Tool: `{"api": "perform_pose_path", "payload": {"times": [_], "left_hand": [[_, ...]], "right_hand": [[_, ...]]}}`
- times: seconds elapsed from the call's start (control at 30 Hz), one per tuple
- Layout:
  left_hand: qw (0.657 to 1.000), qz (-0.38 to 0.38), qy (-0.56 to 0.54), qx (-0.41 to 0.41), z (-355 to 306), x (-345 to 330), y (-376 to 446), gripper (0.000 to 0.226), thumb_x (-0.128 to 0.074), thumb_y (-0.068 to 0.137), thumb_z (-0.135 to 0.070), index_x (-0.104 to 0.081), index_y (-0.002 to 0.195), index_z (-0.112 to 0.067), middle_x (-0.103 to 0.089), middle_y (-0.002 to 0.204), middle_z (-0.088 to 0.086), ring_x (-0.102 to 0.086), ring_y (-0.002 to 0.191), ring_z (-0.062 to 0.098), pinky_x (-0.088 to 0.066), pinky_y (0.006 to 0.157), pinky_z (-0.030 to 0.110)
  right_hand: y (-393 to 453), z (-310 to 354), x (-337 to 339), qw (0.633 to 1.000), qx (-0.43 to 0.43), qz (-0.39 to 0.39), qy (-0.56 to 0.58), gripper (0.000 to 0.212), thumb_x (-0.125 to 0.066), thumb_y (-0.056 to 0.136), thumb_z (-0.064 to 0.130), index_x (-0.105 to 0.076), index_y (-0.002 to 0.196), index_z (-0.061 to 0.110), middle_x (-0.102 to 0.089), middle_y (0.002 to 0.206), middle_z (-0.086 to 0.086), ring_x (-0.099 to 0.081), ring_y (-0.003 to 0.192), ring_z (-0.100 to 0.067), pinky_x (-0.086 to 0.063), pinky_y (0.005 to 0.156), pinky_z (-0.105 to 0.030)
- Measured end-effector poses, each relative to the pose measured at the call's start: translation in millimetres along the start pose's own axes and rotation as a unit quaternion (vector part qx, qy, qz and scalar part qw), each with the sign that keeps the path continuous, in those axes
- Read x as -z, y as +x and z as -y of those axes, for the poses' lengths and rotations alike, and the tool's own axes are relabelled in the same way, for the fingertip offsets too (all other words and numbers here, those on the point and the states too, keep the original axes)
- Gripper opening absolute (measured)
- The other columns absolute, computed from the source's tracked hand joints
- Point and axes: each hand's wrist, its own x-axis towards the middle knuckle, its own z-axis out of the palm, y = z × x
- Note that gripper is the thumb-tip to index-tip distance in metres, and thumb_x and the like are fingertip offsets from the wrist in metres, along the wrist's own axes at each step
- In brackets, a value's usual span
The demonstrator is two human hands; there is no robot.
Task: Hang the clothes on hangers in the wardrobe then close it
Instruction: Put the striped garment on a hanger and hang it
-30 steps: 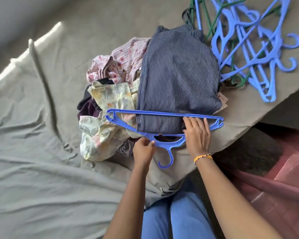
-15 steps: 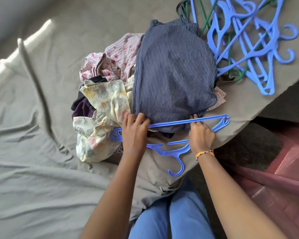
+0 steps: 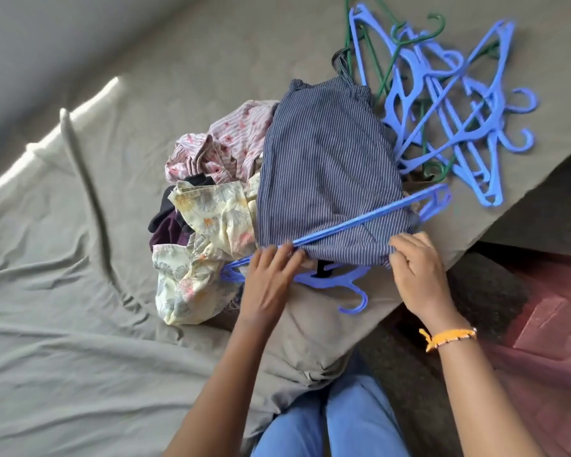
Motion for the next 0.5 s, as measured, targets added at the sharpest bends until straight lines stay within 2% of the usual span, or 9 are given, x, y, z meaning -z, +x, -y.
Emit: {"api": "perform_pose_path", "payload": {"times": [0.07,0.13,0.23,0.27,0.33,0.4,0.5], "left_hand": [[1.000,0.021,0.004,0.011,10,9,18,0.039,-0.041,0.076,-0.013,-0.049,0.114,-0.017,-0.057,0.125,0.007,-0.049,0.113,0.031,-0.038,0.095,0.044],[0.999,0.051,0.011,0.011,10,17,29,0.041,-0.045,0.072,-0.012,-0.050,0.112,-0.018,-0.057,0.130,0.006,-0.051,0.120,0.033,-0.041,0.098,0.047],[0.997,0.078,0.015,0.020,-3,20,21,0.054,-0.071,0.063,-0.023,-0.051,0.113,-0.016,-0.056,0.128,0.007,-0.046,0.112,0.030,-0.035,0.096,0.042],[0.997,0.073,0.013,0.027,-7,20,16,0.056,-0.075,0.062,-0.024,-0.051,0.112,-0.016,-0.058,0.122,0.006,-0.046,0.105,0.028,-0.035,0.091,0.039],[0.998,0.041,0.011,0.035,-12,18,11,0.043,-0.075,0.066,-0.017,-0.053,0.103,-0.017,-0.059,0.106,0.002,-0.048,0.090,0.027,-0.035,0.078,0.036],[0.999,0.020,-0.015,0.038,-10,20,15,0.030,-0.069,0.070,-0.008,-0.050,0.091,-0.018,-0.055,0.087,0.003,-0.050,0.075,0.028,-0.034,0.068,0.035],[0.980,0.015,-0.153,0.123,-2,31,23,0.033,-0.062,0.072,0.003,-0.044,0.091,-0.017,-0.054,0.081,0.008,-0.050,0.071,0.030,-0.037,0.063,0.037]], "right_hand": [[13,10,4,1.000,0.004,0.019,0.023,0.023,-0.031,0.078,0.021,-0.022,0.057,0.022,-0.025,0.053,0.009,-0.034,0.061,-0.018,-0.020,0.056,-0.032],[22,16,7,0.998,-0.019,0.031,0.058,0.023,-0.031,0.075,0.027,-0.022,0.056,0.019,-0.022,0.050,0.008,-0.028,0.053,-0.009,-0.014,0.055,-0.031],[25,20,16,0.983,-0.072,0.082,0.149,0.023,-0.044,0.074,0.030,-0.033,0.060,0.015,-0.031,0.055,0.001,-0.029,0.051,-0.011,-0.023,0.053,-0.033],[25,20,19,0.979,-0.080,0.109,0.151,0.018,-0.054,0.076,0.027,-0.043,0.068,0.016,-0.040,0.061,0.001,-0.035,0.055,-0.010,-0.030,0.055,-0.031],[24,19,26,0.977,-0.091,0.155,0.115,0.021,-0.074,0.076,0.024,-0.056,0.087,0.020,-0.056,0.083,0.008,-0.051,0.077,-0.006,-0.039,0.069,-0.025],[24,20,33,0.973,-0.123,0.177,0.083,0.029,-0.079,0.074,0.022,-0.066,0.099,0.023,-0.062,0.102,0.011,-0.054,0.098,-0.005,-0.040,0.083,-0.022],[27,25,43,0.967,-0.148,0.192,0.078,0.041,-0.081,0.071,0.021,-0.069,0.110,0.016,-0.064,0.111,0.006,-0.056,0.107,-0.008,-0.041,0.092,-0.023]]}}
